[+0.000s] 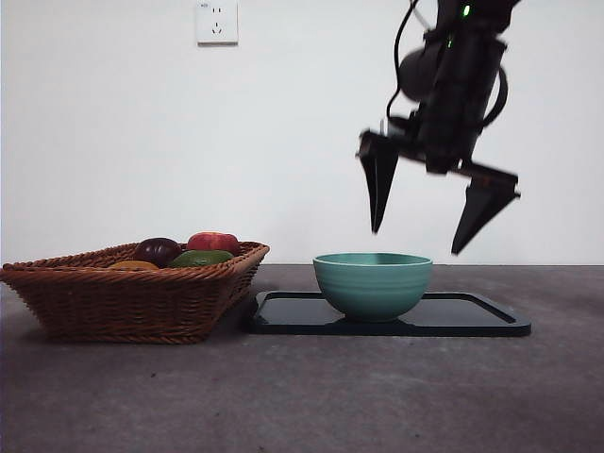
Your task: Pick up the wifruite, put it on the bowl, pick up the plate, put it on desk
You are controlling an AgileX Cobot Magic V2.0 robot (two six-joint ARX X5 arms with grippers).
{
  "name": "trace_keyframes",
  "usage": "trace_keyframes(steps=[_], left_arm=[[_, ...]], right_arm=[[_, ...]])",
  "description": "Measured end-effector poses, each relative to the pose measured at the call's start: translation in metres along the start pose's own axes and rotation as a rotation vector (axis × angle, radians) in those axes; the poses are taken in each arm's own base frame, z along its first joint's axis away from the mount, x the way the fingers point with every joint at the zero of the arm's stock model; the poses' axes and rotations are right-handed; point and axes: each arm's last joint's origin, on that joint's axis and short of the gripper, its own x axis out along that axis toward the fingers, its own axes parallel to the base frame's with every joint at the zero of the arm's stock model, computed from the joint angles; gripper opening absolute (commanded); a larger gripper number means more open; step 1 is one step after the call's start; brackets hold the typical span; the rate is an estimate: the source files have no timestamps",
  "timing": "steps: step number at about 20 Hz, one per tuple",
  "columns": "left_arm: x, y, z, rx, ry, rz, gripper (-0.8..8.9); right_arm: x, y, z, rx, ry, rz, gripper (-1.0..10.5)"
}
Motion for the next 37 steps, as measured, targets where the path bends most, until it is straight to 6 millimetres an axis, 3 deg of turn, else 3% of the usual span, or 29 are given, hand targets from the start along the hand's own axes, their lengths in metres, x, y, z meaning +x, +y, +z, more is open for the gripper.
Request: trace_keyframes(steps=[3, 9, 13, 15, 18, 20, 23, 27, 31, 37], left_arm=[[0.000, 0.000, 0.000, -0.001, 0.002, 0.000, 5.31], [0.000, 0.000, -0.001, -0.004, 0.005, -0.001, 5.31], [0.000, 0.000, -0.001, -0.005, 0.007, -0.001, 5.31], [0.000, 0.000, -0.002, -0.010, 0.015, -0.002, 5.31], [0.000, 0.000, -0.001, -0.008, 0.012, -0.002, 5.31], [0.000, 0.000, -0.001, -0.007, 0.010, -0.002, 5.31], [0.000, 0.000, -0.001, -0.004, 0.006, -0.001, 5.31], [0.000, 0.000, -0.001, -0.004, 0.005, -0.001, 5.31], [0.000, 0.000, -0.001, -0.004, 0.005, -0.001, 5.31], [0.000, 0.000, -0.001, -0.004, 0.005, -0.001, 5.31]], right_arm=[[0.016, -0.005, 0.005, 0.005, 0.007, -0.028, 4.6], [0.033, -0.010, 0.009, 0.016, 0.040, -0.036, 0.4], [0.033, -0.010, 0.008, -0.023, 0.051, -0.035, 0.1], [0.026, -0.013, 0.007, -0.036, 0.075, -0.042, 0.1], [-0.013, -0.006, 0.012, -0.077, 0.051, -0.038, 0.1], [-0.031, 0.001, 0.002, -0.111, 0.060, -0.042, 0.1], [-0.036, 0.019, -0.016, -0.189, 0.074, -0.056, 0.1], [-0.041, 0.032, -0.071, -0.273, 0.147, -0.080, 0.1], [-0.049, 0.036, -0.118, -0.333, 0.074, -0.054, 0.1], [0.001, 0.038, -0.153, -0.282, 0.101, -0.050, 0.1]])
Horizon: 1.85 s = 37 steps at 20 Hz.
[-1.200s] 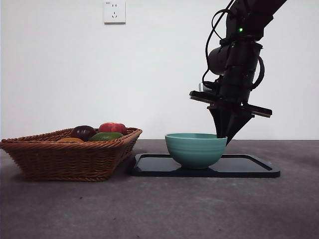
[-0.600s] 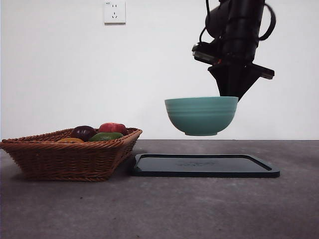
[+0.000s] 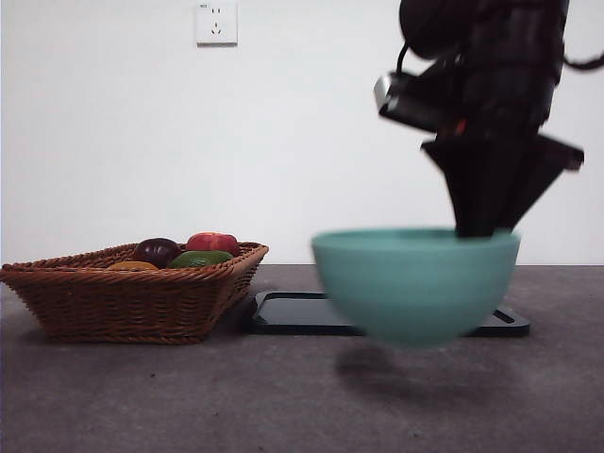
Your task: Pick up the wifruite, put it on the bowl, pick up the plate, put it on desk
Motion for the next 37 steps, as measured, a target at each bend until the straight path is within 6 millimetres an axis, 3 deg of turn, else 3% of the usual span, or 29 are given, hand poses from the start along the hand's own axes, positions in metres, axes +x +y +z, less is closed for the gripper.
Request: trace_keyframes(steps=[4, 20, 21, 25, 28, 30, 32, 37], left_arm=[[0.000, 0.000, 0.000, 0.000, 0.000, 0.000, 5.31], [0.000, 0.000, 0.000, 0.000, 0.000, 0.000, 5.31], [0.000, 0.000, 0.000, 0.000, 0.000, 0.000, 5.31], [0.000, 0.000, 0.000, 0.000, 0.000, 0.000, 5.31], [0.000, 0.000, 0.000, 0.000, 0.000, 0.000, 5.31], [0.000, 0.000, 0.000, 0.000, 0.000, 0.000, 5.31], [0.000, 0.000, 0.000, 0.000, 0.000, 0.000, 5.31], [0.000, 0.000, 0.000, 0.000, 0.000, 0.000, 5.31]], right_arm=[[0.019, 0.013, -0.006, 0.015, -0.022, 0.015, 0.1], [0.025, 0.014, -0.008, 0.059, 0.008, -0.048, 0.2], [0.025, 0.014, -0.008, 0.059, 0.009, -0.048, 0.8], [0.025, 0.014, -0.008, 0.059, 0.009, -0.048, 5.4], [0.022, 0.013, -0.012, 0.059, 0.038, -0.069, 5.8], [0.005, 0.014, -0.017, 0.051, 0.024, -0.097, 5.8], [-0.026, 0.017, -0.026, 0.040, -0.046, -0.083, 5.8], [-0.097, 0.018, -0.082, 0.010, -0.203, -0.035, 5.8]])
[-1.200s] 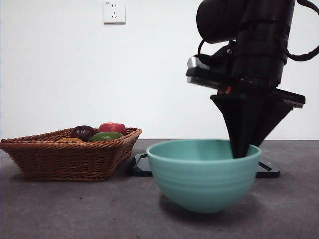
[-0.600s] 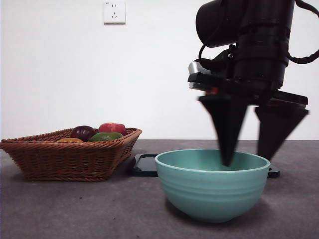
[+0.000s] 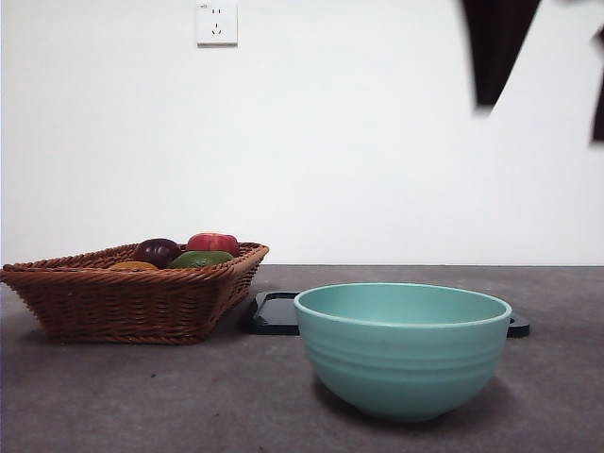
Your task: Pick up the wifruite, put it on the bowl, pick up the plate, put it on desk
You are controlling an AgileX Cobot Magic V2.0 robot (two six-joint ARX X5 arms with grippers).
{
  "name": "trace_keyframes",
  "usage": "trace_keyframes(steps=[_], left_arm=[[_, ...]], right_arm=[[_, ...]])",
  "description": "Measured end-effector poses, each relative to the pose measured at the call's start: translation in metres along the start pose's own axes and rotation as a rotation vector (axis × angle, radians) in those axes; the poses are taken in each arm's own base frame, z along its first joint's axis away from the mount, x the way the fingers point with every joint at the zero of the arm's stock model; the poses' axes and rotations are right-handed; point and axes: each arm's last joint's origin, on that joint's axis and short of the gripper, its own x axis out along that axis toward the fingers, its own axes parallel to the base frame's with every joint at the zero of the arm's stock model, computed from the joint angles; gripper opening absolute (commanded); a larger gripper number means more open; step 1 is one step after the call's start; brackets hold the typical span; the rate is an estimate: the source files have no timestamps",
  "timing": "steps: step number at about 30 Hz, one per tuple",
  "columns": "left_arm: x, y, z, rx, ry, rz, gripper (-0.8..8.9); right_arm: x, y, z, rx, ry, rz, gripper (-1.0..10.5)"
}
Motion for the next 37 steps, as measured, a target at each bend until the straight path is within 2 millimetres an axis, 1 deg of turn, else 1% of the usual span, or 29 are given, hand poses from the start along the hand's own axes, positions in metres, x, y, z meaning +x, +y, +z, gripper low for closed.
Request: trace_keyframes(steps=[3, 7, 11, 13, 16, 19, 22, 26, 37], left_arm=[[0.000, 0.000, 0.000, 0.000, 0.000, 0.000, 5.31], [0.000, 0.000, 0.000, 0.000, 0.000, 0.000, 5.31], [0.000, 0.000, 0.000, 0.000, 0.000, 0.000, 5.31], [0.000, 0.000, 0.000, 0.000, 0.000, 0.000, 5.31], [0.000, 0.000, 0.000, 0.000, 0.000, 0.000, 5.31], [0.000, 0.000, 0.000, 0.000, 0.000, 0.000, 5.31], [0.000, 0.000, 0.000, 0.000, 0.000, 0.000, 5.31], [0.000, 0.000, 0.000, 0.000, 0.000, 0.000, 5.31], [0.000, 0.000, 0.000, 0.000, 0.000, 0.000, 5.31]], right_arm=[[-0.045, -0.008, -0.042, 0.004, -0.099, 0.033, 5.8], [-0.077, -0.017, -0.078, 0.008, -0.243, 0.081, 5.8], [-0.099, -0.026, -0.112, 0.021, -0.384, 0.133, 5.8], [-0.109, -0.031, -0.132, 0.031, -0.460, 0.172, 5.7], [-0.119, -0.037, -0.158, 0.033, -0.548, 0.235, 5.7], [-0.125, -0.043, -0.179, 0.027, -0.616, 0.284, 5.7], [-0.128, -0.048, -0.195, 0.020, -0.674, 0.312, 5.7], [-0.130, -0.052, -0.209, 0.018, -0.724, 0.331, 5.7], [-0.130, -0.053, -0.212, 0.018, -0.735, 0.331, 5.7]])
